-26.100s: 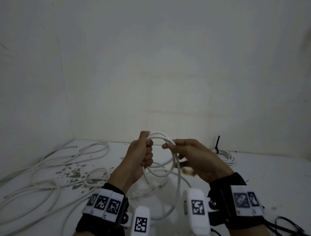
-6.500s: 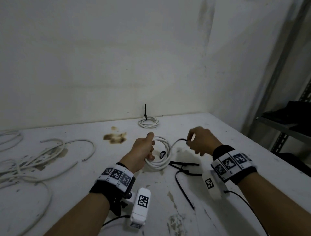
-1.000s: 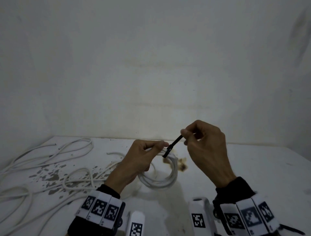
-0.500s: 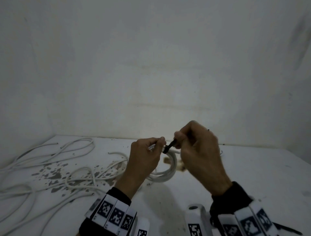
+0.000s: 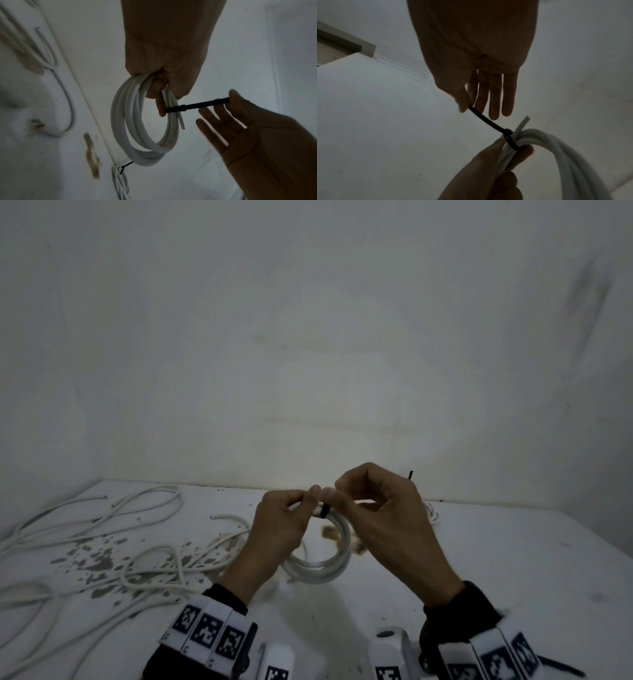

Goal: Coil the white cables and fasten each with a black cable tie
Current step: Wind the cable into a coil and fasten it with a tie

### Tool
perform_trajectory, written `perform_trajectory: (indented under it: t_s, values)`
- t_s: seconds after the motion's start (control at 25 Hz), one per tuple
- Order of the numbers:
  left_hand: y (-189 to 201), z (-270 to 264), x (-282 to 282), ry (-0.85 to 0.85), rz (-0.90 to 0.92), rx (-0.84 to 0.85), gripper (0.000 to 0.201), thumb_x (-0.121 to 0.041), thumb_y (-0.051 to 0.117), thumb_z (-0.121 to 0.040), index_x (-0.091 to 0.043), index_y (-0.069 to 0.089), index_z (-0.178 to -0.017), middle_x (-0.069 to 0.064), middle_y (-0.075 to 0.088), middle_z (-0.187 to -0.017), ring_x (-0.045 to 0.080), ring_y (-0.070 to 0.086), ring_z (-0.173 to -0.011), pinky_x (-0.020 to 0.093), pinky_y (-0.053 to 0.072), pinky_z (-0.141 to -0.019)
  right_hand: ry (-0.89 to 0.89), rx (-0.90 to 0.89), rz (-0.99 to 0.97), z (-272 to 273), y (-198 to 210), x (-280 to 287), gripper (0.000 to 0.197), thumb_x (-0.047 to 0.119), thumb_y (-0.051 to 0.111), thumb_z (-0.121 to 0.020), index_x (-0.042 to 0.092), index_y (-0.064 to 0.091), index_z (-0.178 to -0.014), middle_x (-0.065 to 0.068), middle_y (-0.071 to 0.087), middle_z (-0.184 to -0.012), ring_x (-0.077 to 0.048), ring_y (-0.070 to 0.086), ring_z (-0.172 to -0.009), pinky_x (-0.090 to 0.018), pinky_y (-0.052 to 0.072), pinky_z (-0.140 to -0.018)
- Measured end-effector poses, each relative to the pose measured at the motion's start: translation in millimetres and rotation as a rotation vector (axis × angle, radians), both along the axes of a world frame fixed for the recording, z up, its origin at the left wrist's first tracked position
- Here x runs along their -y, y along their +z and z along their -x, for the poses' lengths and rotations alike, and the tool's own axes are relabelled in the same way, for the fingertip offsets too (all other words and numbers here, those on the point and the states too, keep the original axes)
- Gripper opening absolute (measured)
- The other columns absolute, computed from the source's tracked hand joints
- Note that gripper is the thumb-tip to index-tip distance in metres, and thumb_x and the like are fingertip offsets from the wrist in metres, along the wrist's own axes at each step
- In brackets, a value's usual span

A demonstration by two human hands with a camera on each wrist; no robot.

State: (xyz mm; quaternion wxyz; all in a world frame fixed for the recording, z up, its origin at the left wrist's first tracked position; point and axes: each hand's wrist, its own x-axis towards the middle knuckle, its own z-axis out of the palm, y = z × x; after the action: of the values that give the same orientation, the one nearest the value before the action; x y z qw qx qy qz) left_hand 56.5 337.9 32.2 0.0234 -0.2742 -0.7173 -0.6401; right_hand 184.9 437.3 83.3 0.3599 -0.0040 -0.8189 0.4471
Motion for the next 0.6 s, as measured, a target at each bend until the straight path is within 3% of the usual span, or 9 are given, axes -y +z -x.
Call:
perform_trajectory:
  t_s: [0.12, 0.24, 0.36, 0.44, 0.52, 0.6]
  values:
    - [-2, 11, 2, 0.024, -0.131, 0.413, 0.032, -0.04, 0.063, -0.093, -0.011, 0.074, -0.092, -0.008, 0.055, -0.049, 0.011, 0.035, -0.044, 0.02, 0.032, -0.039, -0.035, 0.382, 0.038, -7, -22, -13, 0.057, 0.064, 0.076, -0.068, 0.037, 0.054, -0.113, 0.013, 0.062, -0.106, -0.004, 0.062, -0.095, -0.024, 0.055, -0.076]
    - [-14, 16, -2, -0.128, -0.185, 0.696, 0.037, -0.04, 0.061, -0.095, -0.005, 0.071, -0.096, 0.006, 0.073, -0.087, 0.009, 0.031, -0.037, 0.017, 0.028, -0.036, -0.002, 0.618, 0.132, -13, -48, -23, 0.041, 0.054, 0.071, -0.083, 0.03, 0.054, -0.111, 0.0, 0.069, -0.1, -0.014, 0.069, -0.081, -0.031, 0.056, -0.071]
    - [-30, 15, -14, -0.225, -0.233, 0.859, 0.043, -0.04, 0.058, -0.096, 0.0, 0.069, -0.107, 0.015, 0.06, -0.098, 0.009, 0.041, -0.034, 0.018, 0.037, -0.037, 0.104, 0.589, 0.45, -14, -62, -30, 0.028, 0.021, 0.071, -0.092, 0.005, 0.059, -0.112, -0.023, 0.072, -0.092, -0.028, 0.07, -0.069, -0.037, 0.059, -0.064]
    - [-35, 12, -24, -0.288, -0.279, 0.919, 0.042, -0.037, 0.054, -0.099, 0.0, 0.067, -0.11, 0.012, 0.065, -0.092, 0.012, 0.057, -0.052, 0.026, 0.049, -0.051, 0.078, 0.537, 0.584, -14, -64, -42, 0.026, 0.011, 0.071, -0.091, -0.005, 0.061, -0.109, -0.029, 0.072, -0.089, -0.033, 0.07, -0.071, -0.038, 0.06, -0.065]
    - [-36, 9, -36, -0.333, -0.288, 0.941, 0.033, -0.033, 0.05, -0.101, -0.005, 0.066, -0.105, 0.011, 0.068, -0.091, 0.018, 0.065, -0.079, 0.033, 0.051, -0.069, 0.022, 0.489, 0.669, -9, -70, -60, 0.022, 0.006, 0.07, -0.09, -0.009, 0.064, -0.104, -0.032, 0.071, -0.088, -0.035, 0.07, -0.071, -0.037, 0.061, -0.067]
    - [-36, 9, -51, -0.339, -0.282, 0.931, 0.025, -0.025, 0.051, -0.1, -0.006, 0.066, -0.092, 0.012, 0.066, -0.087, 0.022, 0.064, -0.081, 0.034, 0.05, -0.076, -0.038, 0.444, 0.744, 0, -76, -79, 0.018, 0.003, 0.069, -0.091, -0.012, 0.065, -0.099, -0.032, 0.071, -0.088, -0.033, 0.069, -0.072, -0.034, 0.061, -0.065]
